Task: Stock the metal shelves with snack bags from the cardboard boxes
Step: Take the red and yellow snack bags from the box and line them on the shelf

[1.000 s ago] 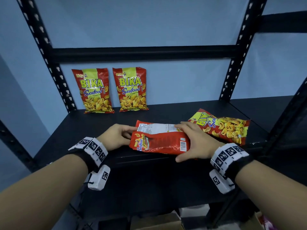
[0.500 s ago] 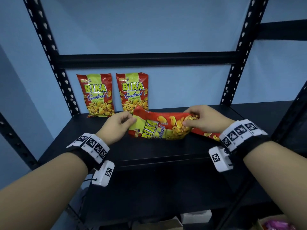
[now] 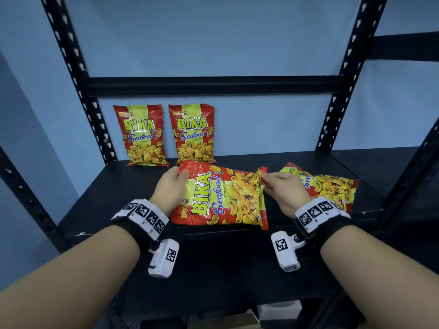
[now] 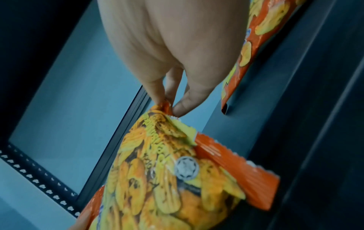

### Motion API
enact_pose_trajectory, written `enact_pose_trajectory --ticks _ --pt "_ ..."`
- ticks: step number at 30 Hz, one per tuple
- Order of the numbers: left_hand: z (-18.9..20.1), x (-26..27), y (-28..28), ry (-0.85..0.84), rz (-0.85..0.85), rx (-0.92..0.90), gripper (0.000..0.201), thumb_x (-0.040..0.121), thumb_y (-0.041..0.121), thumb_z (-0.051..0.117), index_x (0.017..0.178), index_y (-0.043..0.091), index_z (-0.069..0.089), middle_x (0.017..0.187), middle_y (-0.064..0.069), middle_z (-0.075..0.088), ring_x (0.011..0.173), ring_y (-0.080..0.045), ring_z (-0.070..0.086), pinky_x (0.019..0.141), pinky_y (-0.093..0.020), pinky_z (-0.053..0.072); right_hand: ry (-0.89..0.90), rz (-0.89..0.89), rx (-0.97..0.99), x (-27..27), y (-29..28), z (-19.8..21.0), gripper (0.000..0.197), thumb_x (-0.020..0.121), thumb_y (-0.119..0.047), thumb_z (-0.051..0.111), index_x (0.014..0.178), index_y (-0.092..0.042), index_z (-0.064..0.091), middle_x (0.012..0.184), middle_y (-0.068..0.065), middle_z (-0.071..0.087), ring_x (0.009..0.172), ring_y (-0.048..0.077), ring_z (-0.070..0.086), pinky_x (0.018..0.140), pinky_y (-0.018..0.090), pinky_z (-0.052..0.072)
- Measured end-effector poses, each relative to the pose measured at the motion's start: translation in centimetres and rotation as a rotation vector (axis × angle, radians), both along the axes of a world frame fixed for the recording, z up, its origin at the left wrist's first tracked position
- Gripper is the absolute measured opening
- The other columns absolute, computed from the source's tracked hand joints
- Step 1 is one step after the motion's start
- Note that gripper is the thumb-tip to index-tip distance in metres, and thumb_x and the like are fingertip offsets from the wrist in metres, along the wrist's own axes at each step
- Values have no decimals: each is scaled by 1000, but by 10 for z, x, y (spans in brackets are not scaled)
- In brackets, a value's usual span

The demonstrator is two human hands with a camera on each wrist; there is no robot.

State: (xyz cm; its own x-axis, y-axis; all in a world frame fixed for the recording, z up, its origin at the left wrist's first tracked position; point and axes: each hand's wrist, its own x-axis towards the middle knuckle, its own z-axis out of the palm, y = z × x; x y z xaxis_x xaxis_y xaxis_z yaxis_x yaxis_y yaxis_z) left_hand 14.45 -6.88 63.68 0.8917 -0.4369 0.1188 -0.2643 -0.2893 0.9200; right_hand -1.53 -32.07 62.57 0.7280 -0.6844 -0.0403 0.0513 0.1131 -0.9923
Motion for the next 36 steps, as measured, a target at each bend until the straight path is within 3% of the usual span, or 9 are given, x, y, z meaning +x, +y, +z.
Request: enact_pose_trajectory --ticks 4,7,11,16,21,25,28,31,36 --pt "2 -6 -2 -59 41 12 37 105 45 40 99 16 61 98 -9 69 93 -30 67 90 -52 53 102 -113 -216 1 11 -5 20 104 -24 60 92 -10 67 83 6 63 75 17 59 72 41 57" --pt "2 -13 -5 -168 90 83 41 110 39 35 94 5 53 89 -12 62 84 -28 60 74 -41 45 224 -256 -587 1 20 -12 24 108 -27 47 96 -9 57 76 5 58 64 17 51 57 32 40" --pt "-3 -16 -5 -233 139 164 43 110 39 33 79 10 41 76 -7 49 69 -21 47 59 -36 33 267 -340 -725 1 29 -16 25 111 -30 39 100 -12 52 78 5 60 62 15 53 50 25 33" --pt "-8 -13 -2 -219 126 230 46 110 40 30 78 10 44 78 -9 52 72 -25 51 62 -38 37 305 -330 -800 1 20 -18 24 110 -30 42 100 -11 54 77 3 59 64 11 52 52 26 33" --pt "-16 -5 -2 -36 85 272 50 110 41 32 87 4 57 93 -19 67 89 -35 67 86 -49 54 419 -268 -748 7 15 -27 24 110 -27 43 99 -9 55 79 2 57 70 19 56 67 29 38" --pt "-17 4 2 -41 105 371 38 105 38 49 77 11 50 77 -15 58 78 -31 61 73 -38 49 453 -219 -716 7 17 -33 25 109 -25 46 97 -7 57 83 3 58 77 24 56 66 29 37" --pt "-10 2 7 -28 126 463 33 96 43 64 106 12 56 102 -10 65 96 -26 64 79 -36 50 425 -176 -675 5 12 -37 24 106 -29 52 97 -9 63 80 1 65 73 20 64 57 27 40" --pt "5 -9 4 -145 93 574 68 90 53 69 141 14 44 136 -9 50 122 -27 55 99 -43 49 395 -128 -595 4 7 -40 21 100 -33 61 99 -14 69 83 1 71 77 19 68 68 30 50" --pt "21 -53 -29 -420 -179 607 75 92 63 59 152 23 39 153 -4 39 140 -23 42 113 -50 42 415 -52 -576 -1 7 -34 29 100 -30 61 91 -5 73 83 13 73 78 29 68 71 37 53"
